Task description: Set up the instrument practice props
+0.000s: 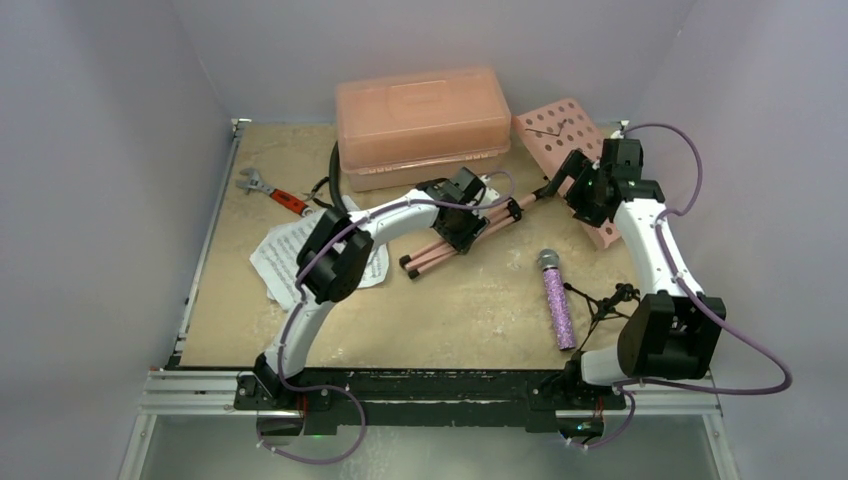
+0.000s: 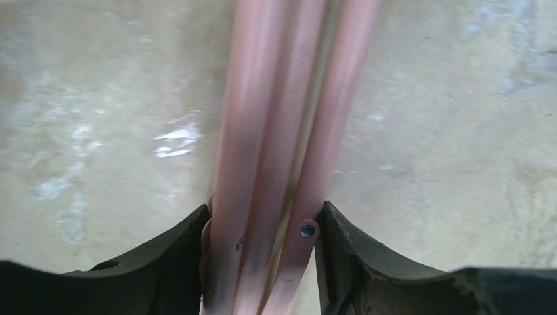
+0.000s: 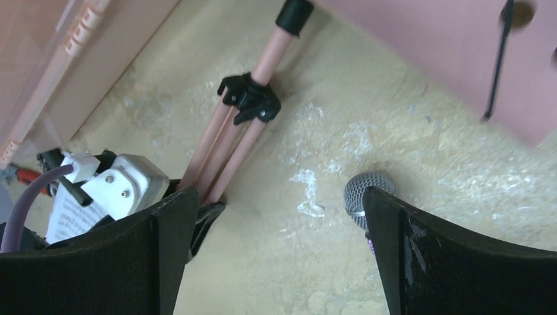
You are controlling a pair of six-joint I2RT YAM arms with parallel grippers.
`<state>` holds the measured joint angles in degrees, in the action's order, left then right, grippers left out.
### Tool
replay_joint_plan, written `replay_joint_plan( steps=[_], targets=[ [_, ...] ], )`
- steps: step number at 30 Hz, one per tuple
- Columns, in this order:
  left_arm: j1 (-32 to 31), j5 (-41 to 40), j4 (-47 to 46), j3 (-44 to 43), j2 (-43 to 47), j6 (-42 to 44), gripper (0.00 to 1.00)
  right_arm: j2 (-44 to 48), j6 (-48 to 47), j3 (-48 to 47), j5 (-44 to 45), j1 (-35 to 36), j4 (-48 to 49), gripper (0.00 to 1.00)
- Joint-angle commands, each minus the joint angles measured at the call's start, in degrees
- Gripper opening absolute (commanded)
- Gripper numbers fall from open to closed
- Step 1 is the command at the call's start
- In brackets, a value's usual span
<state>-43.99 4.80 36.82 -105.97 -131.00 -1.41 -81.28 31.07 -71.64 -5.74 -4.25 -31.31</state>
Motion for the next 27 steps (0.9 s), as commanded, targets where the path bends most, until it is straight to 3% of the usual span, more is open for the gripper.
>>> replay_joint_plan(
  steps=[1,9,17,22,27],
  targets=[
    [-2.7,1.0,3.4,1.9,1.5,-6.9,0.40,-0.6,1.7,3.2,-6.9,-0.3,2.8,0.98],
    [-5.0,5.4,-0.2,5.8,3.6,-15.2,0.26,-5.3,4.4,5.6,-9.3,0.1,8.0,0.97],
    [-6.2,5.8,-1.8,7.9,4.7,-15.9,0.25,-12.2,7.5,2.1,-1.7,3.5,11.6,0.95],
    [-6.6,6.1,-2.0,8.0,4.9,-15.9,0.25,-16.2,15.7,2.1,2.5,6.1,14.8,0.84],
    [-7.1,6.4,-2.6,8.7,5.0,-15.9,0.25,-19.9,17.6,-1.1,9.9,8.8,15.0,0.83]
  ],
)
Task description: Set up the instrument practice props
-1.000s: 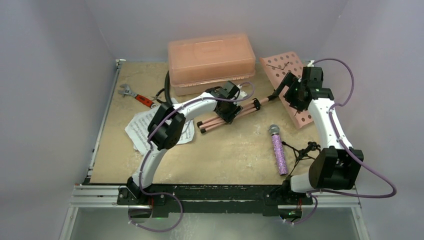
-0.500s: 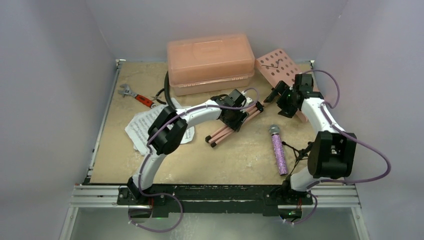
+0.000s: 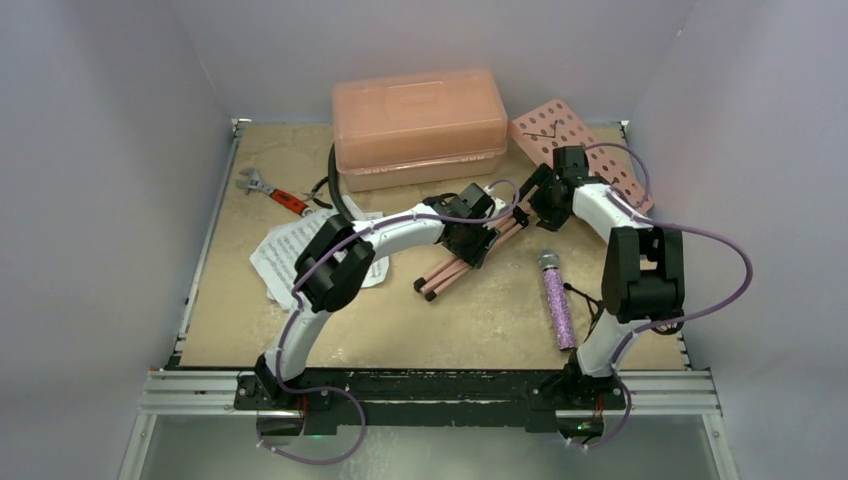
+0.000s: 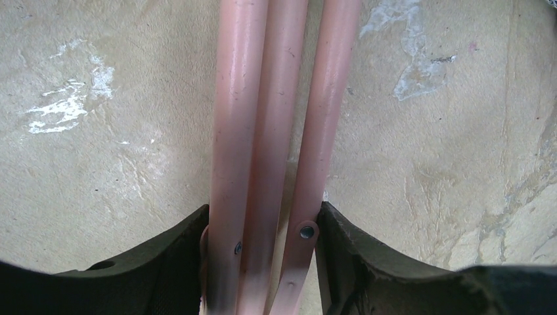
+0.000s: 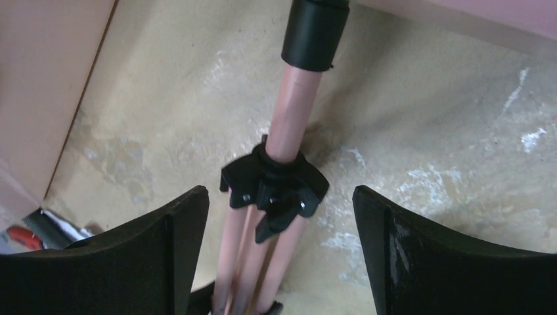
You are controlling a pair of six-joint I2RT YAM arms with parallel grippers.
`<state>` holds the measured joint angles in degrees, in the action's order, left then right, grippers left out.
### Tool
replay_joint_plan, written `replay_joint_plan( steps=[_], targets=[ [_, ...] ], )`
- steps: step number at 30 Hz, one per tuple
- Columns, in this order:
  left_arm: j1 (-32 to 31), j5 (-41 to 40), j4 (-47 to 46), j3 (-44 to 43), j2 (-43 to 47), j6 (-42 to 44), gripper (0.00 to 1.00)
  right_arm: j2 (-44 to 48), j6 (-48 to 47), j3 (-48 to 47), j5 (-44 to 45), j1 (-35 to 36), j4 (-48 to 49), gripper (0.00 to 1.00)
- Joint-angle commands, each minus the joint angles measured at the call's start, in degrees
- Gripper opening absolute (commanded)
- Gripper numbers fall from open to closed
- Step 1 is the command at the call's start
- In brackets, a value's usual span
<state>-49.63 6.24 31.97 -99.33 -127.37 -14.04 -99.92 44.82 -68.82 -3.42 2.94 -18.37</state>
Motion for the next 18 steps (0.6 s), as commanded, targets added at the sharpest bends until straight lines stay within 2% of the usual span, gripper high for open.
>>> replay_joint_plan(
  steps=[1,9,13,14,17,18],
  targets=[
    [-1.6,5.0,2.2,2.1,1.3,-3.3,0.25,-1.8,4.3,-4.2,8.5,1.8,2.2,0.82],
    [-2.0,5.0,2.1,2.5,1.8,-3.1,0.25,-8.0,7.7,-4.8,9.7,1.9,3.9,0.75],
    [-1.9,5.0,2.0,2.5,1.8,-3.1,0.25,-10.3,8.2,-5.7,10.0,2.1,4.1,0.66],
    [-2.0,5.2,2.0,2.5,1.8,-3.0,0.25,-10.7,8.2,-5.8,9.9,2.1,4.6,0.60],
    [-2.0,5.4,2.5,2.5,1.8,-2.6,0.25,-11.9,7.8,-6.7,9.7,2.4,4.5,0.54],
    [-2.0,5.2,2.6,2.6,1.9,-2.6,0.25,-12.0,7.6,-6.9,9.8,2.5,4.4,0.49]
  ],
)
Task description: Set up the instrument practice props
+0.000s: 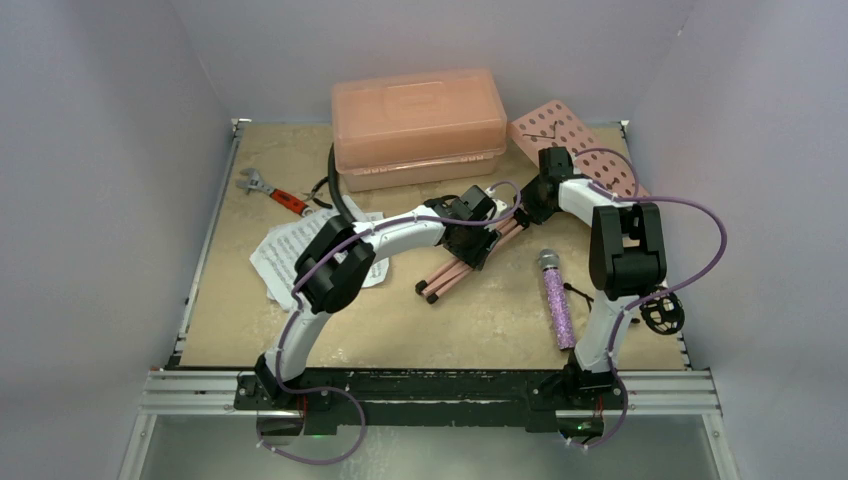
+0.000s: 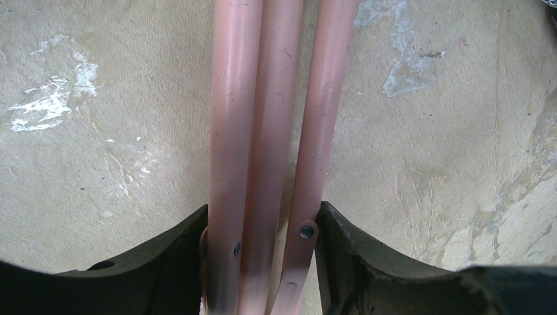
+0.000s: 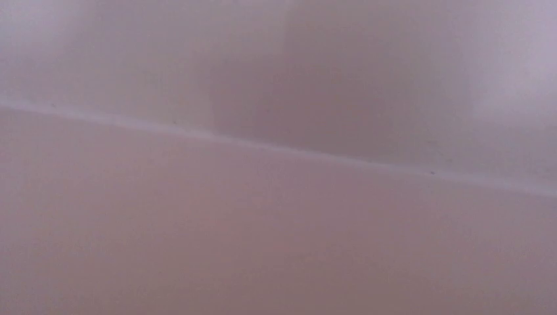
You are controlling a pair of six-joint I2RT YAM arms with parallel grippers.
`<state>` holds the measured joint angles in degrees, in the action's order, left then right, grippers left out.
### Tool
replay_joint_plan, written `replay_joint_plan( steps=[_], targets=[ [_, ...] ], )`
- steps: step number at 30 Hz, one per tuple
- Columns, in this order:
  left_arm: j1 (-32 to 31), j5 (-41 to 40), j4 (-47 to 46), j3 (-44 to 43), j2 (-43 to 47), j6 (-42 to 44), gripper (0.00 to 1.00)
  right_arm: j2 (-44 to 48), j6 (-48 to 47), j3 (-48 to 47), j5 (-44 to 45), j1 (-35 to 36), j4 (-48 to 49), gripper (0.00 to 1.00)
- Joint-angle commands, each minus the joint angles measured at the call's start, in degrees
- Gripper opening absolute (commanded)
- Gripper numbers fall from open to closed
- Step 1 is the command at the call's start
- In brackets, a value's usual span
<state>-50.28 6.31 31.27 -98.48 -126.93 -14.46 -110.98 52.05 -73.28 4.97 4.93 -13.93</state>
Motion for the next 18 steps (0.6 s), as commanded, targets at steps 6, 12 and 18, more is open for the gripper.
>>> replay_joint_plan(
  steps=[6,12,18],
  targets=[
    [-1.4,4.6,3.3,1.9,1.9,-2.1,0.25,0.4,-0.5,-2.4,1.9,0.7,-0.2,0.00],
    [-1.5,4.7,3.3,1.9,2.1,-1.8,0.24,3.2,-2.3,-4.6,3.1,0.7,-3.8,0.00],
    [-1.5,5.3,3.2,1.3,2.6,-1.6,0.23,9.4,-3.7,-7.4,5.3,0.6,-6.9,0.00]
  ],
)
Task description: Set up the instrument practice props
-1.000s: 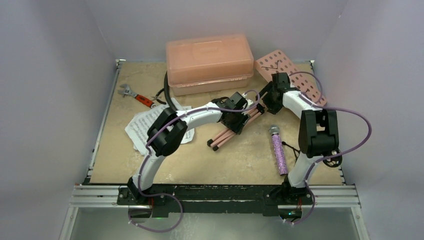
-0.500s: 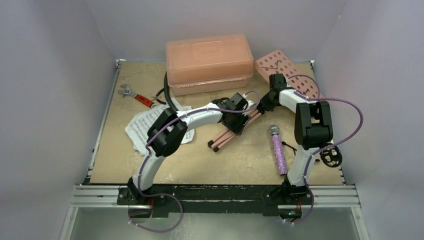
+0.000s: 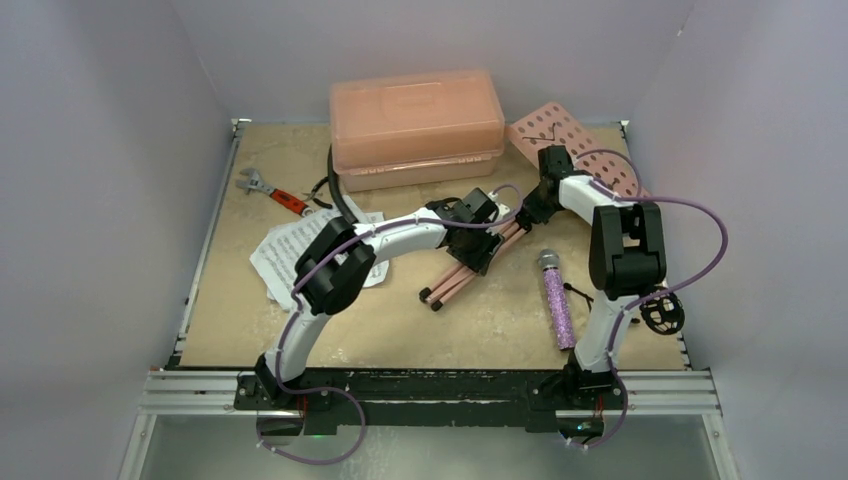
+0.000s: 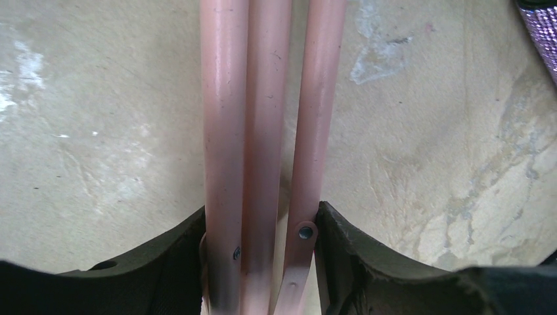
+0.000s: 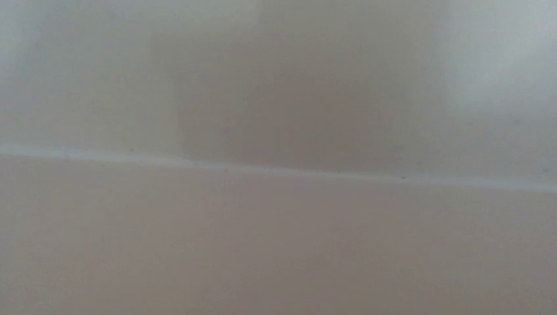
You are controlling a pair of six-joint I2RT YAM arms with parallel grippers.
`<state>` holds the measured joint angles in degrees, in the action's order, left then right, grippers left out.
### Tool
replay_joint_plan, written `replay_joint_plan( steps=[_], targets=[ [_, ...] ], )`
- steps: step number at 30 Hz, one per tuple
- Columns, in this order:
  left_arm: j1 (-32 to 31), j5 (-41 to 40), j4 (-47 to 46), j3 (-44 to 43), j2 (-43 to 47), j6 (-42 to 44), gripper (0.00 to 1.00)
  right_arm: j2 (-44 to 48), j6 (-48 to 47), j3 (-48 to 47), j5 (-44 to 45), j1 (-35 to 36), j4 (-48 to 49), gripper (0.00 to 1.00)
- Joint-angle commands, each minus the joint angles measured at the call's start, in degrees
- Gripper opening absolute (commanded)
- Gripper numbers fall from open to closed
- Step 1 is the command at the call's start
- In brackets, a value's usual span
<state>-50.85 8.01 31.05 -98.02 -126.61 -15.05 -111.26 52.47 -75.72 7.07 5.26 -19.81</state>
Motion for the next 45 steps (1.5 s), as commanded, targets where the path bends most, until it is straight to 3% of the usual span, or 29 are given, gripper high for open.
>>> replay_joint_plan(
  steps=[1,13,19,33,39,43,45],
  targets=[
    [-0.9,3.6,3.4,0.8,2.4,-0.9,0.22,11.3,-4.2,-4.9,3.6,0.3,-1.3,0.00],
    [-1.3,3.6,4.5,-2.4,3.4,-0.7,0.11,25.5,-10.8,-7.1,9.0,0.3,2.0,0.00],
    [-1.3,2.0,3.9,-3.6,5.4,-1.2,0.07,32.5,-11.5,-5.8,3.0,0.4,7.8,0.00],
    [-0.4,-9.7,-0.2,-1.8,13.8,-3.5,0.00,37.7,-19.1,-8.8,-14.3,5.6,24.0,0.00],
    [2.6,-5.1,-7.6,4.3,19.2,-5.3,0.00,40.6,-25.4,-3.4,-25.2,8.1,38.7,0.00],
    [4.1,-1.8,-14.0,9.8,22.9,-5.1,0.01,42.8,-31.1,2.5,-41.7,8.6,54.0,0.00],
    [4.1,-1.2,-16.9,11.9,24.6,-3.5,0.01,43.5,-31.7,4.8,-43.7,9.3,59.4,0.00]
  ],
)
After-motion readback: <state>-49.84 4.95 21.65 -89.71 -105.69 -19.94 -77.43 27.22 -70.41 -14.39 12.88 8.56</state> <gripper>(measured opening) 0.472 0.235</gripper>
